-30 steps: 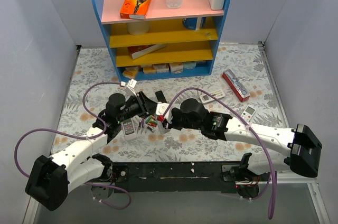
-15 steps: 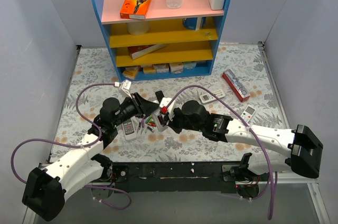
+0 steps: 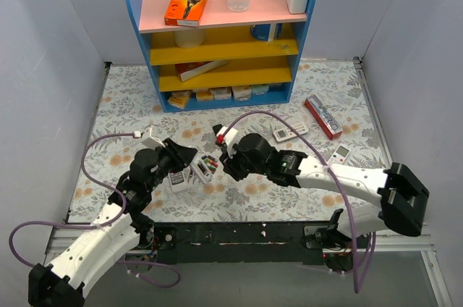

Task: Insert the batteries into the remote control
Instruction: Load the battery into the remote control, then pick up the battery from the center of the board.

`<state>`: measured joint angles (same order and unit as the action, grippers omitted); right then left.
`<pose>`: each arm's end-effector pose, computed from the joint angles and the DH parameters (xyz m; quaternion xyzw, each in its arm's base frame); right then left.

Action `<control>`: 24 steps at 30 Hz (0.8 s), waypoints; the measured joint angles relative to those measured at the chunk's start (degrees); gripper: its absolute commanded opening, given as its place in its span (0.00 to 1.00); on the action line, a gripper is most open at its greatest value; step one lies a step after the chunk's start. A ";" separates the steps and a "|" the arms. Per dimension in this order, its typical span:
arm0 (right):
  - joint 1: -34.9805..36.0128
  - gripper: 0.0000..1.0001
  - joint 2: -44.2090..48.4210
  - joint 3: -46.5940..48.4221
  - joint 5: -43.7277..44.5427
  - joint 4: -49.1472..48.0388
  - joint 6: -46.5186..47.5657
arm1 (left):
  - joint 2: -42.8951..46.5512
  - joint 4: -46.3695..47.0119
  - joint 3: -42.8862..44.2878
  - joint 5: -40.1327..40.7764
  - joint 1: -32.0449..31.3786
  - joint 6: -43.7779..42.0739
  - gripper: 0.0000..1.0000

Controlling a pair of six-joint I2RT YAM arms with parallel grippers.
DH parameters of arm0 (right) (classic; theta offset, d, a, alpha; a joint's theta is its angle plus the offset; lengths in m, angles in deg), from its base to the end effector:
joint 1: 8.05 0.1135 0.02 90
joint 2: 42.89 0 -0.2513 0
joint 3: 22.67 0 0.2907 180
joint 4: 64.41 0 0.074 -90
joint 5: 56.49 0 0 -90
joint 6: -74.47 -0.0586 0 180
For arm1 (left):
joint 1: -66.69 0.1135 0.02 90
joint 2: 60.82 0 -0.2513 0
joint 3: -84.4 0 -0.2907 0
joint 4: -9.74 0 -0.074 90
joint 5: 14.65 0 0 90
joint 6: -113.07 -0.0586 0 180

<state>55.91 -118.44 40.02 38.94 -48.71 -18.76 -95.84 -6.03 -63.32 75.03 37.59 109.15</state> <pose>0.1617 0.3183 0.2289 -0.4132 0.7531 0.2484 0.4476 0.2011 -0.1123 0.2017 -0.3857 0.7141 -0.4944 0.3112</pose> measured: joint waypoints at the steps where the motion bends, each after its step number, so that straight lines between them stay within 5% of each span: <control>1: -0.07 0.46 -1.88 0.46 0.00 0.48 -0.44 | 1.46 -1.79 0.00 1.62 0.00 -0.04 0.00; 10: -0.20 0.51 -18.40 4.15 -3.10 1.29 -3.39 | 16.48 -12.00 2.49 11.91 0.00 -2.80 0.00; 24: 3.72 0.51 -31.69 14.16 -0.98 -1.01 -5.40 | 22.12 -21.42 6.91 16.20 0.00 -5.18 0.00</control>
<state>59.63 -150.13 54.19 37.96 -49.71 -24.15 -73.72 -27.45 -56.42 91.23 37.59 103.97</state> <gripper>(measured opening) 0.515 0.267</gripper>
